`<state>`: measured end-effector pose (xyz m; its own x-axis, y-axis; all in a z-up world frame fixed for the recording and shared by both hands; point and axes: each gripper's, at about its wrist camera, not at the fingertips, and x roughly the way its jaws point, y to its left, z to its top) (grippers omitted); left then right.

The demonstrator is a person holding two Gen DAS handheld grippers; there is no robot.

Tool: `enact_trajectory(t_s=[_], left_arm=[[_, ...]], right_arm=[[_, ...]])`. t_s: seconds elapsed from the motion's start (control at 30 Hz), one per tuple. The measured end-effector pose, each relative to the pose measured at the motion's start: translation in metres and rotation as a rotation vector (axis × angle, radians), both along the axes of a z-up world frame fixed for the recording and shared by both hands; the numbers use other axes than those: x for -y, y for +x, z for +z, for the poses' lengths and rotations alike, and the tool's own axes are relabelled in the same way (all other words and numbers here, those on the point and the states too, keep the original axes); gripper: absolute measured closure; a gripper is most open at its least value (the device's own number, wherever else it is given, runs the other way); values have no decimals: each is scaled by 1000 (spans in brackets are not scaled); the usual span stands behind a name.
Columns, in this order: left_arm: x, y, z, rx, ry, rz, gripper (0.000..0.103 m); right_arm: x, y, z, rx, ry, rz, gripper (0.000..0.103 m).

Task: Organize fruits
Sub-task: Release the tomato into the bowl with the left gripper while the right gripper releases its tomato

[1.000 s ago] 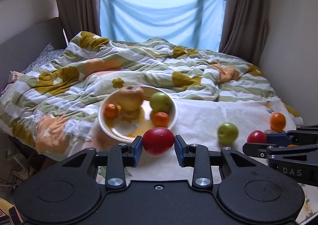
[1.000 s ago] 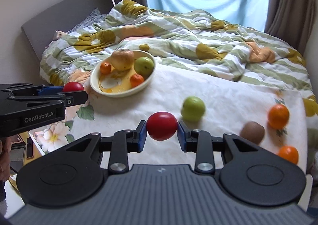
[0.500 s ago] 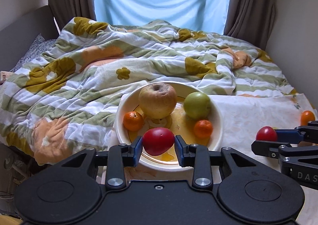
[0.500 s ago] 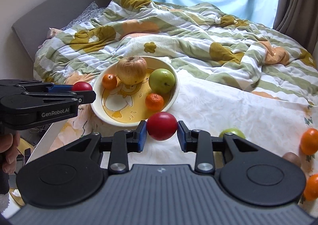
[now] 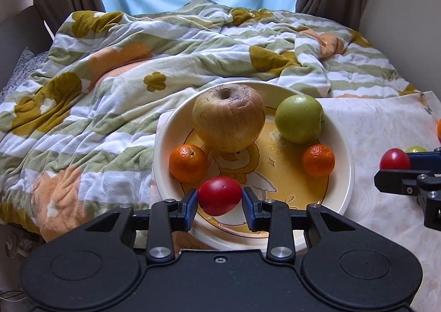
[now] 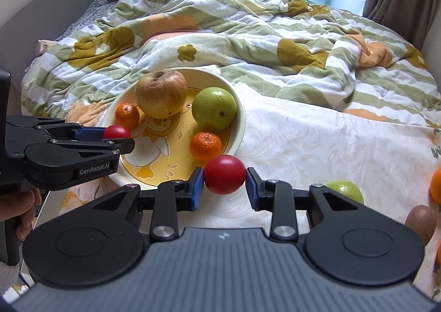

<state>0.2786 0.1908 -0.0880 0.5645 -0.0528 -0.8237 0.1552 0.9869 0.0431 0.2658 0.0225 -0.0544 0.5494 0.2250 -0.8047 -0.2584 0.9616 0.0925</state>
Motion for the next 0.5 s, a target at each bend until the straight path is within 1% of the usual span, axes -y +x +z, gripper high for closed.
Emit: enact_trajectory(t_s=[0.07,0.1,0.13,0.17,0.2,0.23,0.27,0.4,0.5], left_arm=[[0,1,-1,-3,2,-4,64],[-1,0,-1,-5,0,-4,57],[-1,0,1,-6,-7,-5,39],[-2,-2,3,1,-28,-20,30],[-1,-4,6,8,-34,-19,12],[0,-7,9,24,-25,-12,5],[1,-11,12,36,-22,-14,5],[2,-21,20,32,-44,-24,5],[2,-31,24,42,-29,-7,5]], right_arm=[[-1,1,-1,-4,-5,-14,55],[-2,2,-2,-6,-9,-19,55],[-2,2,-2,-7,-12,-23,55],[-2,2,-2,-6,-15,-27,55],[-2,2,-1,-5,-18,-31,55],[-2,1,0,-3,-21,-35,55],[-2,1,0,-1,-22,-38,55],[-2,0,5,3,-24,-37,55],[-3,1,10,13,-20,-16,55]])
